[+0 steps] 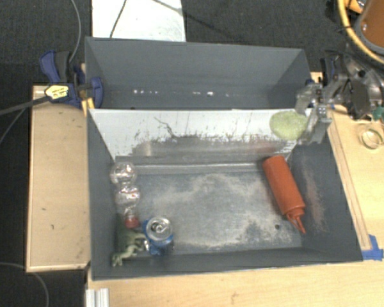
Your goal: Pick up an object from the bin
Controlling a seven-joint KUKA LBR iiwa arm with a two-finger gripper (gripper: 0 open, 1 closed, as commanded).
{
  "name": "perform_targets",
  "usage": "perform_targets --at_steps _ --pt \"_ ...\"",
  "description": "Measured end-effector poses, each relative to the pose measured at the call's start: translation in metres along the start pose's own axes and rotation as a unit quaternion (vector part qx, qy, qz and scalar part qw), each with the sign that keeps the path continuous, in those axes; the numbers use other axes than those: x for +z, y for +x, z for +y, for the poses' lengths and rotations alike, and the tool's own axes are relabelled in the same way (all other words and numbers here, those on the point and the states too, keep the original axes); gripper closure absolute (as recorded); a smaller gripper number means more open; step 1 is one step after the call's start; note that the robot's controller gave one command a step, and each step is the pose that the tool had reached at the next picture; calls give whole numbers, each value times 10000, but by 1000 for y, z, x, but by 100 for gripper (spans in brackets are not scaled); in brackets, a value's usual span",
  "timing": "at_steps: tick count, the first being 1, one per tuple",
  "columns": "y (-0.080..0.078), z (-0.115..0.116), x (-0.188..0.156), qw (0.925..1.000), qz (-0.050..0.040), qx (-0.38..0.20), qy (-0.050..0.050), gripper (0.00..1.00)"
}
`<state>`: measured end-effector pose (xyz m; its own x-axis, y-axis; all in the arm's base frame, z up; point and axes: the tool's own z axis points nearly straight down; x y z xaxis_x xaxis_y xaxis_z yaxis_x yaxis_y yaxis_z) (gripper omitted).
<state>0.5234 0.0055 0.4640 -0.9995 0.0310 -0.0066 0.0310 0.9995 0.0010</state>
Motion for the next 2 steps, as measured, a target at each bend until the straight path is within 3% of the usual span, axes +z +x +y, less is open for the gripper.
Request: perform_targets --at_steps 1,2 --pt "0 0 0 10000 0 0 0 100" --pt "9 5 0 9987 -3 -505 4 100"
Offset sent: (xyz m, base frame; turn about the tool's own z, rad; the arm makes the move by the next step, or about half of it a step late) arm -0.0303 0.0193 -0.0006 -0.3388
